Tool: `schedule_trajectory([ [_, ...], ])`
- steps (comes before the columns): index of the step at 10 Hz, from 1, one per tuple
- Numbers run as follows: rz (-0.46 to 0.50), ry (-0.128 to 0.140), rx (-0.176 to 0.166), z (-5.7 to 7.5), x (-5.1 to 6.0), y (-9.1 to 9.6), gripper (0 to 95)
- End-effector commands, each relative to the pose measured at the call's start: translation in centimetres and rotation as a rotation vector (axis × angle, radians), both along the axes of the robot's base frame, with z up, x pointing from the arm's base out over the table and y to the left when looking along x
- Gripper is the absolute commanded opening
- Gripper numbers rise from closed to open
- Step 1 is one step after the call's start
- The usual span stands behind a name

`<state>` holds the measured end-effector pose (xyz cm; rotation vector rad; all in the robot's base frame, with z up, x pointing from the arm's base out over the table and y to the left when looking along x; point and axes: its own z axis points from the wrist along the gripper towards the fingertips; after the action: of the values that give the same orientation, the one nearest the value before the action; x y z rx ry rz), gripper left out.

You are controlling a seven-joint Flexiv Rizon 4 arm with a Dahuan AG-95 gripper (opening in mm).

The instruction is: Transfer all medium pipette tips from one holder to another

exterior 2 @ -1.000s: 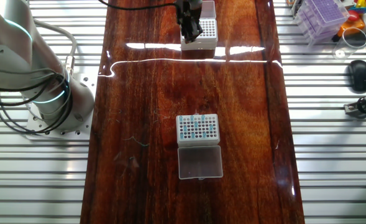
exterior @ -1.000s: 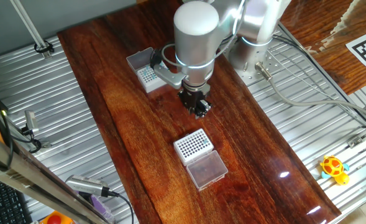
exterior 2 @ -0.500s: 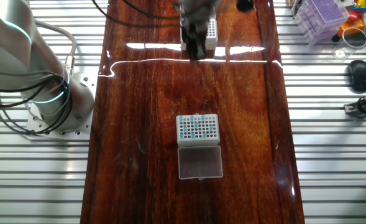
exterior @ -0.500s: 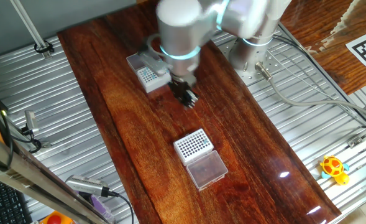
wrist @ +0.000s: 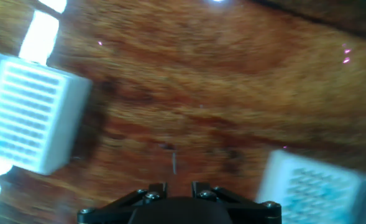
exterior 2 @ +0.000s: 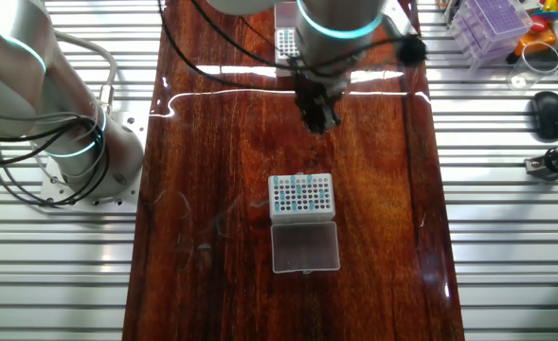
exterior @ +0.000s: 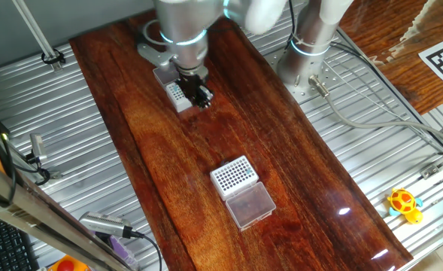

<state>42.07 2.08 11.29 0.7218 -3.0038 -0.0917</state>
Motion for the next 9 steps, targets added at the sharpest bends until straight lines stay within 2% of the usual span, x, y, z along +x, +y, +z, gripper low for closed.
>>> schedule_trajectory([
  [1,-0.065,-0.001,-0.030,0.2,0.3,-1.2,19.0],
  [3,0.005,-0.005,-0.022,-0.2,1.4,-5.5,19.0],
  [5,0.052,-0.009,-0.018,-0.6,2.0,-9.0,19.0],
  [6,0.065,-0.010,-0.020,-0.6,2.2,-10.1,19.0],
  [9,0.090,-0.013,-0.034,-1.1,2.5,-11.4,19.0],
])
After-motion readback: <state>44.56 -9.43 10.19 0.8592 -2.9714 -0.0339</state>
